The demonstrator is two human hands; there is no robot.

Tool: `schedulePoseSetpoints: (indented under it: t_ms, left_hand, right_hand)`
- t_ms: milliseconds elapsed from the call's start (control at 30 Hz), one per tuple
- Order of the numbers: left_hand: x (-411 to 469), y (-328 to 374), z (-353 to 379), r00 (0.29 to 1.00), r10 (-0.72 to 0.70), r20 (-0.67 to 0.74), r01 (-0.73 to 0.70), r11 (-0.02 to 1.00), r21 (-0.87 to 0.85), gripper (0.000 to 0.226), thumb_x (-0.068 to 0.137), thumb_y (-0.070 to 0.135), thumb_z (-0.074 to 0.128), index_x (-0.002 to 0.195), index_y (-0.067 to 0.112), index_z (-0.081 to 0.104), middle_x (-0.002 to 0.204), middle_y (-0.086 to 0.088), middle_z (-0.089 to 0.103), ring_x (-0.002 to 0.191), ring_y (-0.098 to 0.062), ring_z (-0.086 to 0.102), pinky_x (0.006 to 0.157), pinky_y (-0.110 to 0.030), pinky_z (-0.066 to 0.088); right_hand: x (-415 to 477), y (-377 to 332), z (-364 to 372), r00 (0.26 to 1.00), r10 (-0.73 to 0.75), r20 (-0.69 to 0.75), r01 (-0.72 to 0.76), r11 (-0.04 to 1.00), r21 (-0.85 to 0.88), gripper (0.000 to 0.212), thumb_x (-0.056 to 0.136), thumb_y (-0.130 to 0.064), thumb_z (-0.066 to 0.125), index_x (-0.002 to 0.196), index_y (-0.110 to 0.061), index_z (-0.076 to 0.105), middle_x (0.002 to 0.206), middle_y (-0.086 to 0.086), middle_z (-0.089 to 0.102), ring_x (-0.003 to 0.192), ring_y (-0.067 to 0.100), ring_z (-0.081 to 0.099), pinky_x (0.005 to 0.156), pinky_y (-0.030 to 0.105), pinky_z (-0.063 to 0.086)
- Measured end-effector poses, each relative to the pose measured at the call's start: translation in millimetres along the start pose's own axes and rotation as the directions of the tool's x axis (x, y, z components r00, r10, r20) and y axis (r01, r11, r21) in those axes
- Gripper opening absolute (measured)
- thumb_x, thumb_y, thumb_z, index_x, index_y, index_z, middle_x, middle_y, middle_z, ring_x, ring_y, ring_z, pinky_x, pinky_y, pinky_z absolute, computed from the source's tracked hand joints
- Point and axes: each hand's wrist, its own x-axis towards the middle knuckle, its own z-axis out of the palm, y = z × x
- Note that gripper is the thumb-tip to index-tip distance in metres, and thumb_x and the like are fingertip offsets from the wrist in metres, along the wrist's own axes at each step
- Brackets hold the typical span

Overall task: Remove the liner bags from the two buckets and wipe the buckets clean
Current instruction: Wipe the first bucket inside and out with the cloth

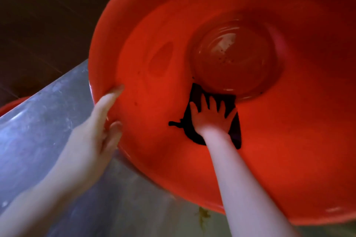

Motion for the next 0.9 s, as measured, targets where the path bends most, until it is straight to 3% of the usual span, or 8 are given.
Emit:
schedulePoseSetpoints:
  t_ms: [100, 200, 300, 367, 467, 633, 800, 900]
  left_hand:
    - [-28.9, 1.2, 33.6, 0.989, -0.143, 0.042, 0.149, 0.967, -0.207, 0.06, 0.083, 0.048, 0.044, 0.135, 0.068, 0.021, 0.066, -0.004, 0.064, 0.06, -0.02, 0.07, 0.059, -0.034, 0.061]
    - [-46.3, 6.5, 59.2, 0.98, -0.183, 0.082, 0.199, 0.938, -0.284, 0.062, 0.094, 0.031, 0.049, 0.134, 0.07, 0.021, 0.063, 0.002, 0.062, 0.059, -0.019, 0.068, 0.066, -0.04, 0.061]
    - [-46.1, 0.7, 61.3, 0.973, -0.217, 0.082, 0.232, 0.903, -0.362, 0.069, 0.096, 0.015, 0.042, 0.136, 0.069, 0.023, 0.107, 0.035, 0.062, 0.095, 0.001, 0.066, 0.081, -0.031, 0.056]
    - [-42.8, -1.5, 58.6, 0.957, -0.26, 0.128, 0.29, 0.843, -0.452, 0.071, 0.1, 0.01, 0.041, 0.137, 0.067, 0.024, 0.126, 0.031, 0.057, 0.113, -0.007, 0.063, 0.086, -0.039, 0.056]
    - [-42.2, 2.0, 59.9, 0.936, -0.324, 0.139, 0.351, 0.819, -0.454, 0.072, 0.1, 0.009, 0.042, 0.135, 0.07, 0.025, 0.099, 0.014, 0.07, 0.089, -0.028, 0.072, 0.076, -0.048, 0.059]
    - [-40.7, 8.2, 63.1, 0.939, -0.318, 0.135, 0.345, 0.837, -0.424, 0.072, 0.099, 0.016, 0.041, 0.131, 0.075, 0.018, 0.075, 0.0, 0.07, 0.076, -0.02, 0.072, 0.07, -0.031, 0.06]
    - [-36.9, 11.8, 60.7, 0.93, -0.325, 0.172, 0.368, 0.828, -0.423, 0.073, 0.1, 0.014, 0.04, 0.13, 0.075, 0.017, 0.079, 0.005, 0.07, 0.078, -0.018, 0.073, 0.077, -0.041, 0.059]
    - [-35.8, 12.8, 56.8, 0.927, -0.33, 0.176, 0.374, 0.828, -0.417, 0.078, 0.097, 0.007, 0.039, 0.129, 0.075, 0.019, 0.089, 0.026, 0.069, 0.083, -0.008, 0.072, 0.071, -0.025, 0.058]
  right_hand:
    - [-6.1, -9.8, -12.2, 1.0, 0.014, 0.026, -0.013, 0.999, -0.04, 0.065, 0.097, -0.062, 0.01, 0.155, -0.033, 0.003, 0.164, -0.005, 0.0, 0.149, 0.031, -0.007, 0.111, 0.065, -0.014]
    - [-50.6, -43.6, -3.4, 0.989, -0.147, -0.026, 0.149, 0.98, 0.134, 0.065, 0.097, -0.06, 0.017, 0.154, -0.034, 0.001, 0.163, -0.008, 0.0, 0.15, 0.026, -0.002, 0.114, 0.063, -0.006]
    - [-110.6, -70.4, 13.0, 0.941, -0.29, -0.173, 0.323, 0.921, 0.218, 0.072, 0.087, -0.068, 0.009, 0.152, -0.038, -0.004, 0.162, -0.009, 0.002, 0.149, 0.022, -0.001, 0.115, 0.06, -0.004]
    - [-110.1, -75.7, 13.7, 0.949, -0.272, -0.161, 0.304, 0.927, 0.22, 0.074, 0.084, -0.071, 0.007, 0.151, -0.04, -0.003, 0.162, -0.009, 0.004, 0.149, 0.022, 0.0, 0.115, 0.06, -0.004]
    - [-57.9, -73.7, 4.3, 0.987, -0.125, -0.098, 0.145, 0.961, 0.235, 0.067, 0.093, -0.067, 0.018, 0.152, -0.04, 0.004, 0.162, -0.011, 0.006, 0.149, 0.024, 0.001, 0.115, 0.061, -0.006]
    - [22.2, -70.9, -19.5, 0.996, 0.064, 0.057, -0.079, 0.944, 0.321, 0.065, 0.097, -0.063, 0.013, 0.154, -0.034, 0.004, 0.163, -0.005, 0.003, 0.149, 0.031, -0.003, 0.112, 0.064, -0.012]
    - [-29.7, -65.4, -3.2, 0.991, -0.126, -0.039, 0.131, 0.974, 0.186, 0.065, 0.096, -0.062, 0.017, 0.154, -0.036, 0.003, 0.162, -0.01, 0.004, 0.149, 0.026, 0.001, 0.114, 0.063, -0.007]
    - [-87.3, -62.7, 9.2, 0.947, -0.275, -0.166, 0.295, 0.949, 0.113, 0.068, 0.091, -0.066, 0.016, 0.152, -0.039, 0.003, 0.162, -0.01, 0.007, 0.149, 0.024, 0.004, 0.115, 0.061, -0.004]
